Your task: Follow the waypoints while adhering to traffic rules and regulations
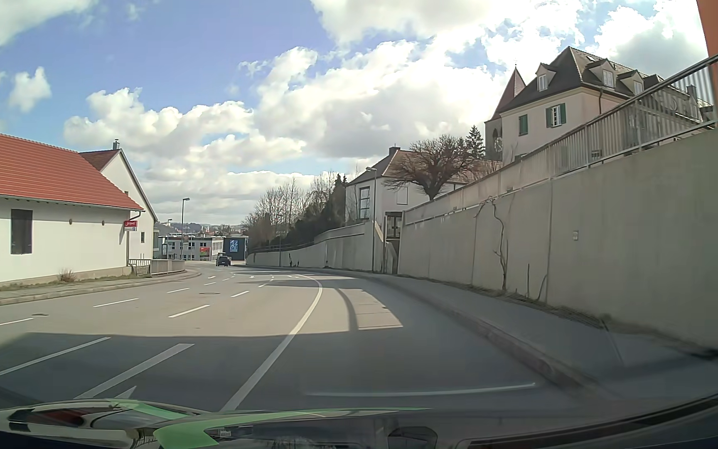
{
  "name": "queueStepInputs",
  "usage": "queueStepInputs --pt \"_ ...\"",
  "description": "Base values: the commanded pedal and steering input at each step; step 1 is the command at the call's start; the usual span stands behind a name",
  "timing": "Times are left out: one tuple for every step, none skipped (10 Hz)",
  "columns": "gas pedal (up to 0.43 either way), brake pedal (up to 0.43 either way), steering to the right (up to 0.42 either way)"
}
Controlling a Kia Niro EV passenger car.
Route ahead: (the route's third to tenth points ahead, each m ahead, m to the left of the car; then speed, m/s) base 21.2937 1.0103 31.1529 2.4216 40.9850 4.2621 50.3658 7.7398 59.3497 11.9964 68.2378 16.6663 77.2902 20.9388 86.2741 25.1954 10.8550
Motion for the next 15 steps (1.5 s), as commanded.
queueStepInputs --pt "0.358 0.0 -0.012" --pt "0.358 0.0 -0.013" --pt "0.358 0.0 -0.013" --pt "0.358 0.0 -0.014" --pt "0.339 0.0 -0.017" --pt "0.26 0.0 -0.021" --pt "0.248 0.0 -0.025" --pt "0.248 0.0 -0.03" --pt "0.248 0.0 -0.032" --pt "0.197 0.0 -0.032" --pt "0.15 0.0 -0.034" --pt "0.15 0.0 -0.035" --pt "0.15 0.0 -0.035" --pt "0.15 0.0 -0.035" --pt "0.15 0.0 -0.035"
